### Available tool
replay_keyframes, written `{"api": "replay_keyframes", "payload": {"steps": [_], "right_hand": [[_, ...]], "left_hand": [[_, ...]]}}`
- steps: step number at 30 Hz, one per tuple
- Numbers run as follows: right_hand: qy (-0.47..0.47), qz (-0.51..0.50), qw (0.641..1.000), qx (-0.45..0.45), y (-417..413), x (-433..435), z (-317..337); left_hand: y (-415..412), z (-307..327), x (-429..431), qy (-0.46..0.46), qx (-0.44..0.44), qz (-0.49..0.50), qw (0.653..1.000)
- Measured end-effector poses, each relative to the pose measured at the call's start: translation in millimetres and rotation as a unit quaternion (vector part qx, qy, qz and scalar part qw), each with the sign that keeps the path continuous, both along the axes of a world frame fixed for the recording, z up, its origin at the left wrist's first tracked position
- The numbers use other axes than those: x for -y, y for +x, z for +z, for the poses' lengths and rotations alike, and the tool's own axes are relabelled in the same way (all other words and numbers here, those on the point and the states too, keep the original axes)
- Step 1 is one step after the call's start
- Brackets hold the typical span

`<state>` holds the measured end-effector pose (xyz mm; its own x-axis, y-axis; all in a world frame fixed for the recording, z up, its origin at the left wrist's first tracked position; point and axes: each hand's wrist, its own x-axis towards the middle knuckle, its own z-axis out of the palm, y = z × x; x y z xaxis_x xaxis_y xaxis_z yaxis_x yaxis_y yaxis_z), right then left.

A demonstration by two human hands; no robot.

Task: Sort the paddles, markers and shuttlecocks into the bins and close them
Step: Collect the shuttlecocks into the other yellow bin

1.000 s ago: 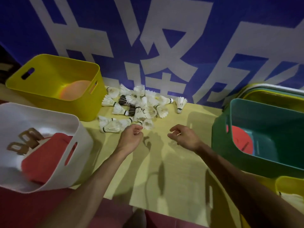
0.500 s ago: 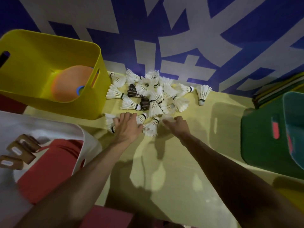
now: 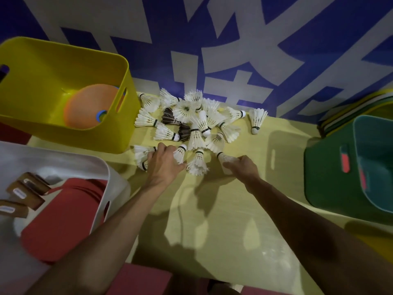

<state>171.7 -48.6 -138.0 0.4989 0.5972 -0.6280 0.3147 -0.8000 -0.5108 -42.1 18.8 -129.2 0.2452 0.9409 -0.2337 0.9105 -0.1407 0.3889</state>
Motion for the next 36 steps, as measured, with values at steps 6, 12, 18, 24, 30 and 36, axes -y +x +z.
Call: {"api": "replay_keyframes", "payload": {"steps": [6,12,18,24,30,36], "right_hand": [[0.051,0.017,0.998,-0.037,19.8,27.8,27.5],[0.114,0.076,0.989,-0.054,43.7,62.1,69.4],[0.190,0.077,0.976,-0.080,90.3,133.5,132.1],[0.248,0.094,0.964,-0.029,169.9,232.0,171.4],[0.275,0.020,0.960,-0.046,247.9,331.5,180.2],[0.194,0.003,0.981,0.002,297.7,398.0,163.9]], "left_hand": [[-1.2,20.7,25.2,-0.023,0.124,0.115,0.985],[32.7,61.4,75.8,-0.054,0.266,0.139,0.952],[94.4,111.3,151.0,-0.097,0.383,0.108,0.912],[168.4,152.2,233.4,-0.146,0.445,0.044,0.882],[244.8,172.3,315.2,-0.209,0.446,-0.090,0.866],[307.2,151.2,362.2,-0.187,0.355,-0.190,0.896]]}}
